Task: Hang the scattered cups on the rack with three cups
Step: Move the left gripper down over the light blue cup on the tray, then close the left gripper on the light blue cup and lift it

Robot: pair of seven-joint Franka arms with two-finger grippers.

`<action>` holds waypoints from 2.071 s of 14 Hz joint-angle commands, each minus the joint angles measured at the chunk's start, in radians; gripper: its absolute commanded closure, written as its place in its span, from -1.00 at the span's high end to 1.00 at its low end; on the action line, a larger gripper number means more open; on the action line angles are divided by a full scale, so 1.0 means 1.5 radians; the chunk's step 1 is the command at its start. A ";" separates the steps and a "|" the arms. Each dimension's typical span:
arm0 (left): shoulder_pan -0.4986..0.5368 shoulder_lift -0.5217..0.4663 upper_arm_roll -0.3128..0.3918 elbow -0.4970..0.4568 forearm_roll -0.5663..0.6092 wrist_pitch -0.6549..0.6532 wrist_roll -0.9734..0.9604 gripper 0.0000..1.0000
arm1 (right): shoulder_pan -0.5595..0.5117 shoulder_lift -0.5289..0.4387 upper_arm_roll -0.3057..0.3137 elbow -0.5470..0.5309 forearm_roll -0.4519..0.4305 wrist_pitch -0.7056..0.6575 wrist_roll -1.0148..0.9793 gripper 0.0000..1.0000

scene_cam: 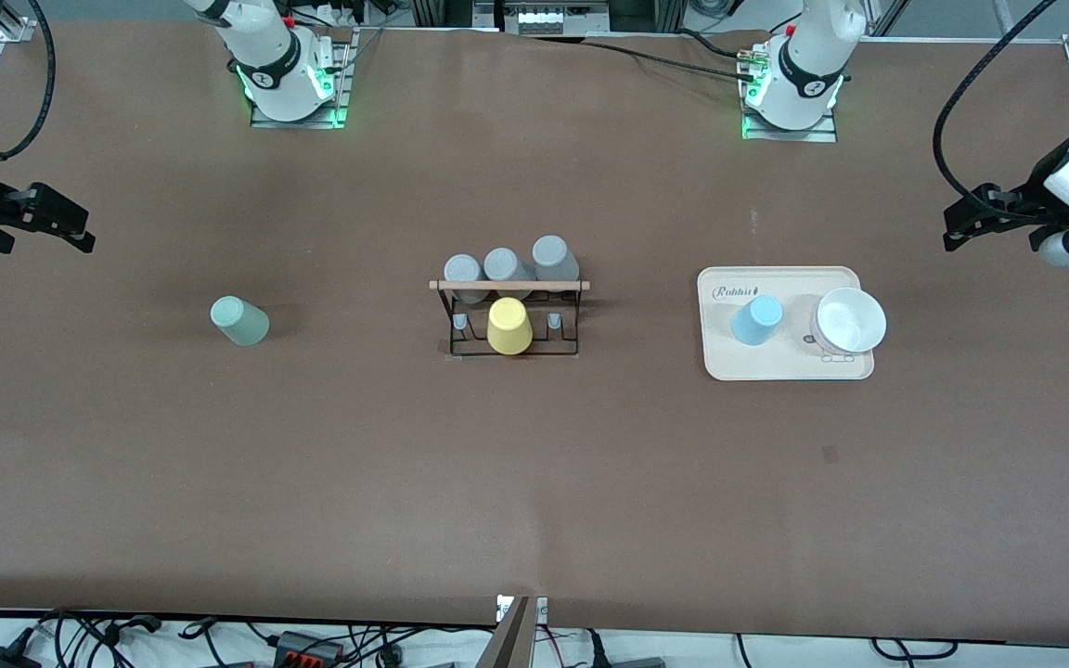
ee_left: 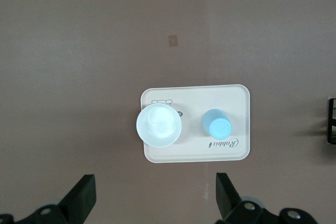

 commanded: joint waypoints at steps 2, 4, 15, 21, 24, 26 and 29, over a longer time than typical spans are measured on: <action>0.002 -0.006 -0.007 0.004 -0.002 -0.006 -0.003 1.00 | 0.000 -0.011 -0.001 0.001 -0.006 -0.009 0.001 1.00; 0.003 -0.005 -0.006 0.005 -0.002 -0.006 -0.003 1.00 | 0.001 -0.011 -0.001 0.001 -0.006 -0.010 0.001 1.00; -0.008 0.113 -0.007 0.039 -0.010 -0.051 0.010 1.00 | 0.002 -0.002 0.000 0.000 -0.006 -0.009 0.000 1.00; -0.034 0.167 -0.044 -0.105 -0.011 0.154 -0.001 1.00 | 0.000 -0.001 -0.001 -0.001 -0.007 -0.009 0.000 1.00; -0.035 0.159 -0.049 -0.253 -0.011 0.343 -0.005 1.00 | 0.000 0.003 -0.001 -0.004 -0.007 0.005 0.000 1.00; -0.031 0.154 -0.072 -0.320 -0.011 0.444 -0.005 1.00 | -0.002 0.013 -0.002 -0.007 -0.008 0.004 0.000 1.00; -0.035 0.155 -0.075 -0.406 -0.011 0.557 -0.005 1.00 | -0.005 0.022 -0.003 -0.006 -0.008 0.008 0.000 1.00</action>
